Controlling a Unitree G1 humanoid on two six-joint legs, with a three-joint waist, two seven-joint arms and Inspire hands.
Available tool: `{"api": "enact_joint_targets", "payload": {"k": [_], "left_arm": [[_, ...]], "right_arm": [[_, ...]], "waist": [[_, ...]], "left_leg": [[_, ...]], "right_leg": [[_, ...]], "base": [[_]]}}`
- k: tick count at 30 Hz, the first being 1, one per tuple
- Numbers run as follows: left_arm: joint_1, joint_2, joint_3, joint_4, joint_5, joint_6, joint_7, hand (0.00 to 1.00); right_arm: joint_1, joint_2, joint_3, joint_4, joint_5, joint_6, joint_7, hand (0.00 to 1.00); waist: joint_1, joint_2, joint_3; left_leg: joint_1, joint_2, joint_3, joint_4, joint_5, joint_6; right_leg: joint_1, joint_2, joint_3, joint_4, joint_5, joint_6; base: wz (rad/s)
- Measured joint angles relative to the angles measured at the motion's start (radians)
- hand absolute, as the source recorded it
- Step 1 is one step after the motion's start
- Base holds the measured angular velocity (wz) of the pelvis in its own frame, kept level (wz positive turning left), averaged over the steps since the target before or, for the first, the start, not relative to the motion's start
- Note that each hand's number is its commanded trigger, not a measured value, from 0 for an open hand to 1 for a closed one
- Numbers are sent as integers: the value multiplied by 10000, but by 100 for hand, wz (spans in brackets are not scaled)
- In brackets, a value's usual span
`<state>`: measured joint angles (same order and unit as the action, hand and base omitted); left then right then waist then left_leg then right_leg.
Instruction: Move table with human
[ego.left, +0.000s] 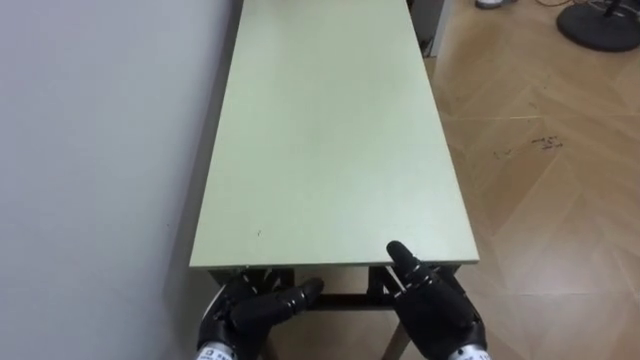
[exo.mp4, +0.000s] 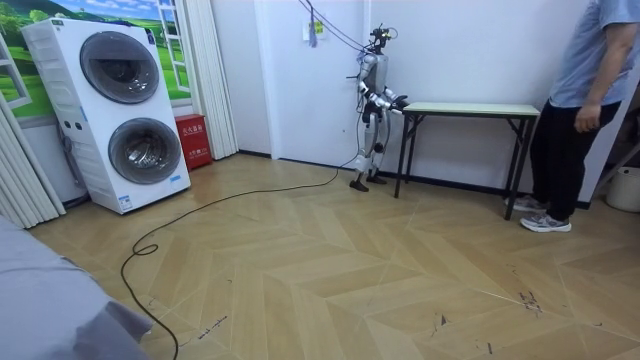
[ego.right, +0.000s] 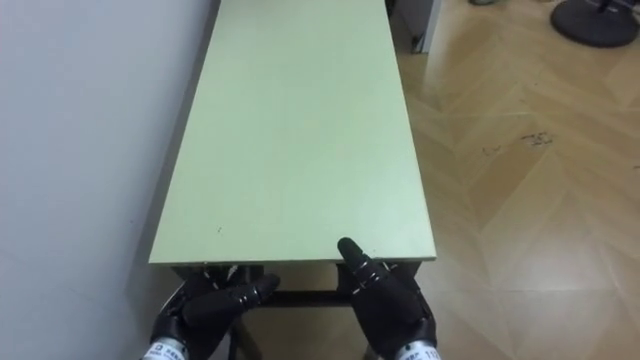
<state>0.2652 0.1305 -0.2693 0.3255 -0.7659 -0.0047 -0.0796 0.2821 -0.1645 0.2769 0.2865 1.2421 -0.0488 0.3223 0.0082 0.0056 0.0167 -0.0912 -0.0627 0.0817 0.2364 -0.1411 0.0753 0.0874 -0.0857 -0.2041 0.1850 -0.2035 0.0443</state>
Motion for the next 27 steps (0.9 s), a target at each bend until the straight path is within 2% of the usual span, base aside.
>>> {"api": "enact_joint_targets", "payload": {"k": [3,6,9,10,12,15,20,24,27], "left_arm": [[-3,37,-8,627,275,2,0,0],[35,133,-5,921,802,6,0,0],[-13,231,90,1232,1423,-21,2,0],[-82,236,115,1687,1509,-43,2,0],[-213,270,119,2447,1571,-44,2,0],[-186,418,175,3032,1666,-36,3,0],[-557,324,290,4476,2445,-47,4,0],[-543,290,355,4631,2604,-53,4,0],[-659,19,645,5452,2874,-294,15,0]], "right_arm": [[-135,8,-109,472,-193,33,101,0],[-149,-1,-314,1227,-1036,79,156,0],[-154,-26,-330,1950,-2288,194,169,0],[-199,-15,-329,2402,-2867,193,173,0],[-395,-15,-327,3256,-3663,193,154,0],[-655,-38,-352,4562,-4499,250,-55,0],[-1088,-44,-370,6551,-5771,314,-195,0],[-1014,-56,-492,7079,-5917,318,-485,0],[-1027,-15,-794,7905,-6088,282,-762,0]], "waist": [[-39,-2,1],[-46,-33,-3],[-49,-117,-58],[-36,-191,-105],[-48,-230,-135],[-38,-396,-59],[-13,-441,-55],[-4,-389,-63],[-26,-305,-86]], "left_leg": [[4,-5,-2,12,0,0],[-1,-10,-45,0,-1,0],[-5,-12,-93,-29,-1,-2],[7,-15,-102,-55,3,-6],[43,-18,-101,-66,3,-7],[-1,-6,-125,-20,2,-7],[37,-6,-102,-21,-1,-5],[58,46,-31,-29,-5,-15],[331,84,15,-202,-8,-30]], "right_leg": [[-1,4,10,-1,1,-1],[-28,4,-6,-4,1,-2],[-13,10,0,-3,1,-2],[-1,11,1,1,1,-2],[-8,11,-22,-2,1,-2],[-25,9,-80,-4,1,-2],[-6,2,-213,-13,9,-10],[-7,12,-240,-15,9,-10],[189,14,-158,-22,13,-17]], "base": [[0],[0],[0],[0],[0],[4],[-1],[-6],[-8]]}}
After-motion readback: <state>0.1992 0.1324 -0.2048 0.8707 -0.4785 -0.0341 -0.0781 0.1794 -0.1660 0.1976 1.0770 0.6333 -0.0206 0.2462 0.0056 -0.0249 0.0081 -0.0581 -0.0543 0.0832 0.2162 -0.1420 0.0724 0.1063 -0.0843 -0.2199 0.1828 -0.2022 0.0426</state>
